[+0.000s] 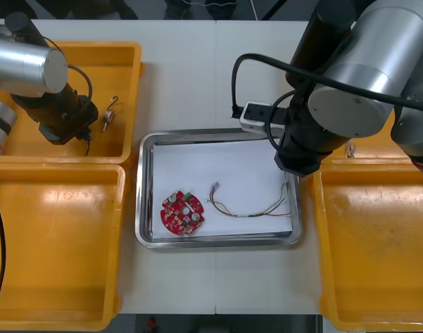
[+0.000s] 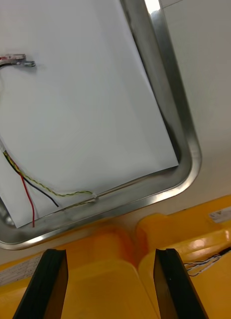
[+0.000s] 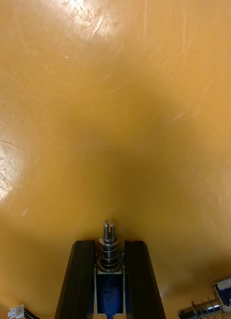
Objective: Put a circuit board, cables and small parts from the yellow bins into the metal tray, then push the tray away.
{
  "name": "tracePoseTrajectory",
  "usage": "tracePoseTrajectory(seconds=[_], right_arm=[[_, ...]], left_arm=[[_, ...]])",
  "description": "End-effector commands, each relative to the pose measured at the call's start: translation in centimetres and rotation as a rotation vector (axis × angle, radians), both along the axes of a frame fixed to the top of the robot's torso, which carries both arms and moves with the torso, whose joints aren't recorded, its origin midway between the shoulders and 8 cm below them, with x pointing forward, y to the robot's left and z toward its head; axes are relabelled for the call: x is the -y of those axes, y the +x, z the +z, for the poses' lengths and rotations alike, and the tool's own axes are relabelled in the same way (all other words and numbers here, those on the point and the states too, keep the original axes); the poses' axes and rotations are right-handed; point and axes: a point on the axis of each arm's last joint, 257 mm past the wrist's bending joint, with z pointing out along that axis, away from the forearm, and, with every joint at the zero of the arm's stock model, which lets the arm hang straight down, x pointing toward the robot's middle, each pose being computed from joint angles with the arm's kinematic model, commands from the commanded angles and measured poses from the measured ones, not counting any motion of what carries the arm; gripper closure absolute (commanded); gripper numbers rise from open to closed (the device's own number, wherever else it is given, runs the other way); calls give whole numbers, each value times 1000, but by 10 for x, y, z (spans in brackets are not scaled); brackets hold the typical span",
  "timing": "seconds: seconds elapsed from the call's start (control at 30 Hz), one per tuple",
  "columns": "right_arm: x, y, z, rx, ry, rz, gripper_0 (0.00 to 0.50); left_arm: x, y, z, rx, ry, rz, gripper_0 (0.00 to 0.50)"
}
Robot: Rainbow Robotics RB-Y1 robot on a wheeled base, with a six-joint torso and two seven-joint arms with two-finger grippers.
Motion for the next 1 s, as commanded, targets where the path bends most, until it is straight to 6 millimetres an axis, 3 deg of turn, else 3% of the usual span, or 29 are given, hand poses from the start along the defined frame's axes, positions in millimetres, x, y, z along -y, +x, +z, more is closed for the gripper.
tracePoseTrajectory(seconds=[0.03, 0.33, 0.57, 0.8, 1.0], right_arm=[[-2, 17, 51, 113, 52, -38, 0], [54, 40, 90, 196, 76, -192, 0], [98, 61, 116, 235, 112, -340, 0], [129, 78, 129, 218, 178, -481, 0], [159, 87, 126, 177, 240, -621, 0]], left_arm=[[10, 13, 27, 47, -34, 16, 499], [-12, -2, 63, 29, 4, -9, 498], [-16, -9, 98, 57, 32, -30, 498], [-3, -32, 128, 49, 74, -93, 497], [22, -45, 151, 80, 91, -188, 499]])
